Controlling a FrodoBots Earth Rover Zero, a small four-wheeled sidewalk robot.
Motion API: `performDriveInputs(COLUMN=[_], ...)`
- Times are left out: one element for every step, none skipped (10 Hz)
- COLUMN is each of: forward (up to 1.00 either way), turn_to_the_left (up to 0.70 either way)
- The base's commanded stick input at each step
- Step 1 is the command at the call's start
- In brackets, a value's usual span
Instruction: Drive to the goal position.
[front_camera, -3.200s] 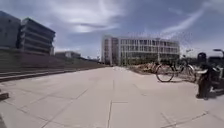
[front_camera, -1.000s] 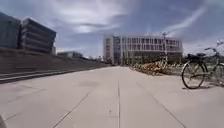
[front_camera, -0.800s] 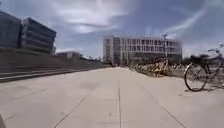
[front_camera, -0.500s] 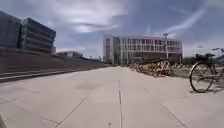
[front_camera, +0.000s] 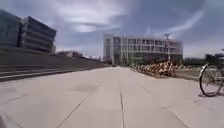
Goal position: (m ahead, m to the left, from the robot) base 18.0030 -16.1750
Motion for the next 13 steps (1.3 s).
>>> performDriveInputs(forward=[0.60, 0.60, 0.60, 0.60, 0.60, 0.60, 0.60, 0.60, 0.60, 0.60, 0.60, 0.60, 0.60], turn_to_the_left=[0.00, 0.00, 0.00, 0.00, 0.00, 0.00, 0.00, 0.00, 0.00, 0.00, 0.00, 0.00, 0.00])
